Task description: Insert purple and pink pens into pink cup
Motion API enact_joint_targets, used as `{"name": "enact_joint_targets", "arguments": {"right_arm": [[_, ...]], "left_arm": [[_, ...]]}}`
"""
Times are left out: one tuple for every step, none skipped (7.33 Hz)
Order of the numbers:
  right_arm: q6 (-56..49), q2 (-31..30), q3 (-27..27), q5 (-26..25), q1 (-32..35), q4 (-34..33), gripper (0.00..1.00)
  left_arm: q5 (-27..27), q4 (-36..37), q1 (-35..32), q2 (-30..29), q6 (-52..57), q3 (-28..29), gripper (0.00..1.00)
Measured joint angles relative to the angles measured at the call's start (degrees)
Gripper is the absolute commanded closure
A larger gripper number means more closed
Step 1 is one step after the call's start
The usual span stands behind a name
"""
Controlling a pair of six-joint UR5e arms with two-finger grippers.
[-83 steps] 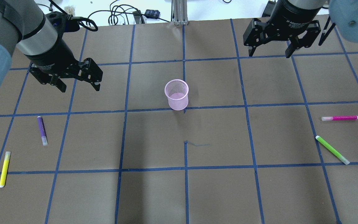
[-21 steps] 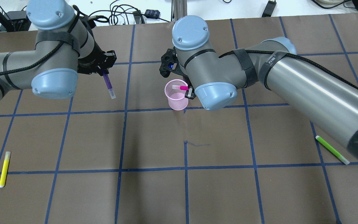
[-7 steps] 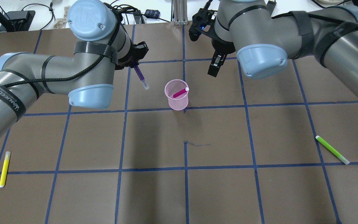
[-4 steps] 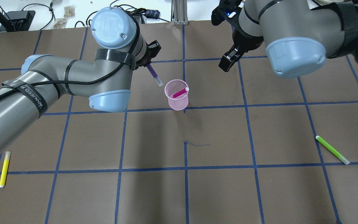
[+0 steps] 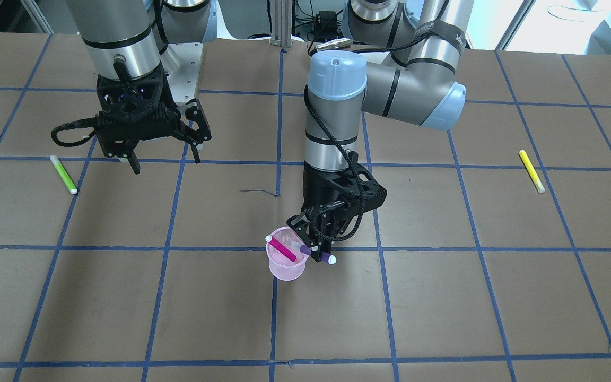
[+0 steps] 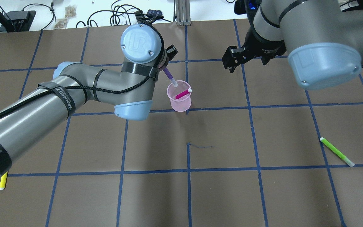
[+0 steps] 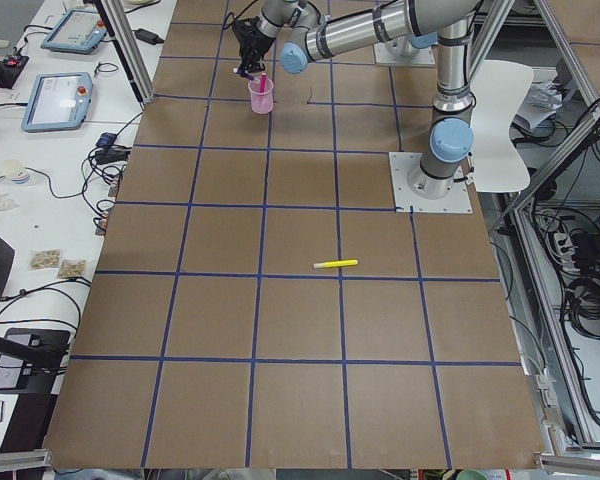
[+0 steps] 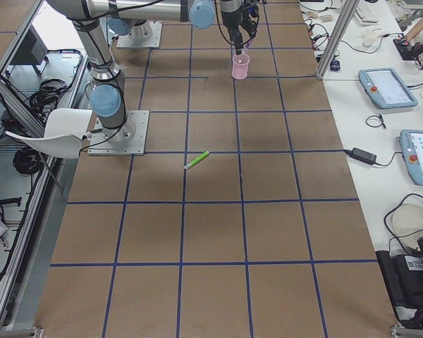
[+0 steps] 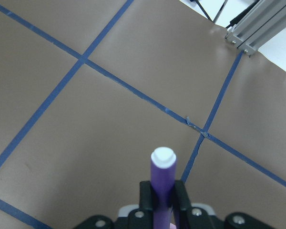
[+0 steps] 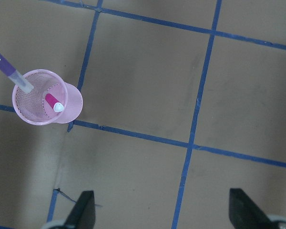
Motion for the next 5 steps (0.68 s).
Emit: {"name": "enact_joint_targets", "arguments": {"right_arm": [[3.93,-0.57,-1.00,-0.48,-0.47,2.97,0.00],[6.42,-0.83,-2.68,-1.63,-1.23,6.70,0.00],[7.58,-1.00,-3.97,-2.60,-1.97,9.76,0.00],[8.10,-1.15,-4.49,-2.82,-2.34,11.31,0.00],[8.31,-1.23,-4.66,-2.84,-2.45,11.73,0.00]], "left_arm": [[1.12,0.53,-1.08,-0.77,-0.61,-0.21,1.00],[1.69,1.06,-2.00,-1.23,-0.85,-0.45,1.00],[1.95,1.33,-2.58,-1.48,-0.96,-0.66,1.00],[2.20,1.43,-2.98,-1.71,-1.13,-0.89,1.00],[2.99,1.49,-3.39,-1.93,-1.35,-1.25,1.00]]}}
